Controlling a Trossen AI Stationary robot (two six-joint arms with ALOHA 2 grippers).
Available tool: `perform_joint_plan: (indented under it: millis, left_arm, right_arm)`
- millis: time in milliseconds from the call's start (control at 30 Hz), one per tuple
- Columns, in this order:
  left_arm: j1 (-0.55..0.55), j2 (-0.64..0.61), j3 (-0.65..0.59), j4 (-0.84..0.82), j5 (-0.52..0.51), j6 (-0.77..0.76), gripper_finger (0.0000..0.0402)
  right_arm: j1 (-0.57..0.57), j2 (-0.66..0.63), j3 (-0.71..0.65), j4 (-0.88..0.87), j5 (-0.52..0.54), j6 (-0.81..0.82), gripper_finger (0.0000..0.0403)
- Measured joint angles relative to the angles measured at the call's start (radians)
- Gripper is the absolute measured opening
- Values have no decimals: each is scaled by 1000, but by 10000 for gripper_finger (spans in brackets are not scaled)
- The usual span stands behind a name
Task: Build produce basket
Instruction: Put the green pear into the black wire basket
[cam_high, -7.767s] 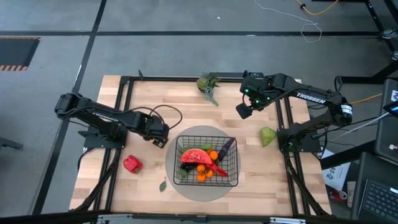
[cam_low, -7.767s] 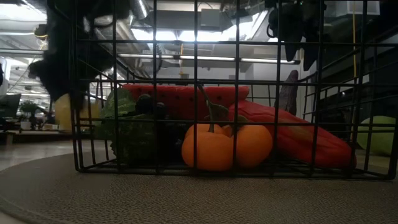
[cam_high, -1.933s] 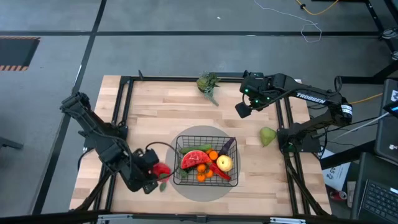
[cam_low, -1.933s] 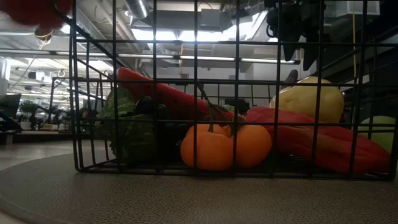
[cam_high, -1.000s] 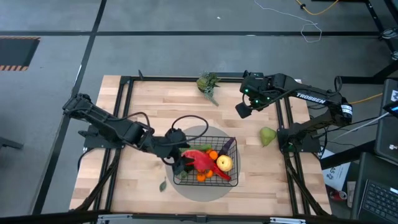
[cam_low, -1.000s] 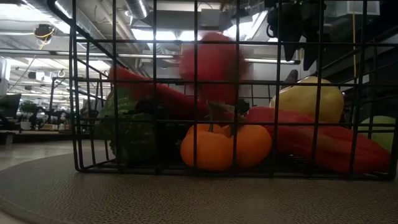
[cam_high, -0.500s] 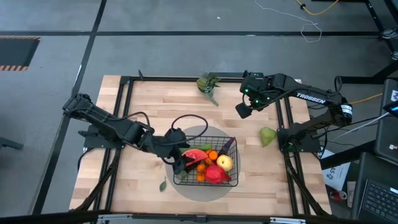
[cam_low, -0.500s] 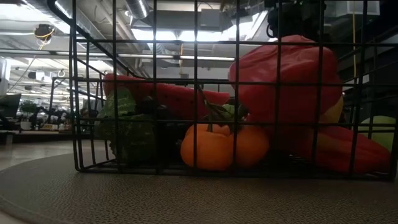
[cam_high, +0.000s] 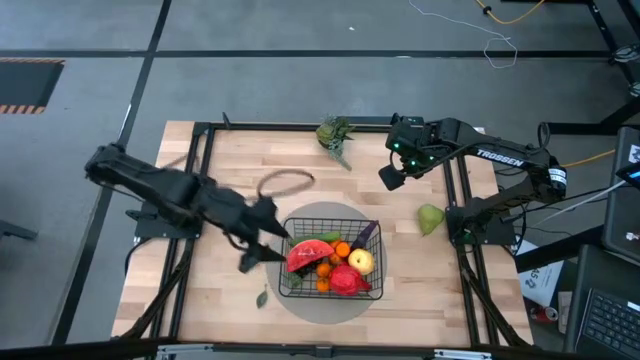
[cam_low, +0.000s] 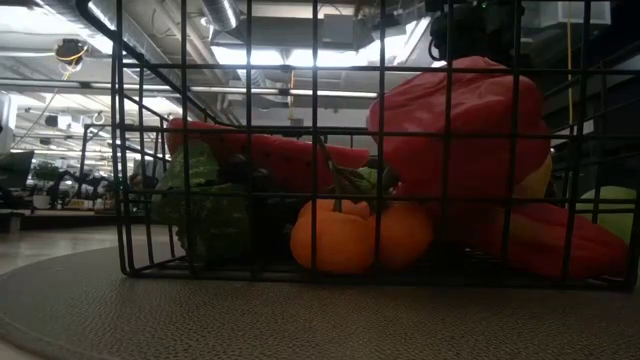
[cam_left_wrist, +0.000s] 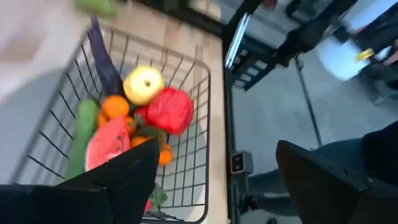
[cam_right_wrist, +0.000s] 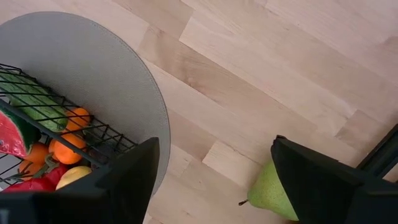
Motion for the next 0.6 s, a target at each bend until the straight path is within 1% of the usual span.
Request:
perform_joint_plan:
  millis: [133,333,500,600]
  left_arm:
    - [25,-103,0,-76,-18,41,315]
    - [50,-241,0,-216,-99,103,315]
    - [58,-339,0,-277,-161,159,315]
    - [58,-394,-1,-300,-180,198,315]
  right_arm:
    - [0,0,0,0,0,0,309]
    - [0,0,0,0,0,0,309]
    - [0,0,0,0,0,0,309]
    - [0,0,0,0,0,0,309]
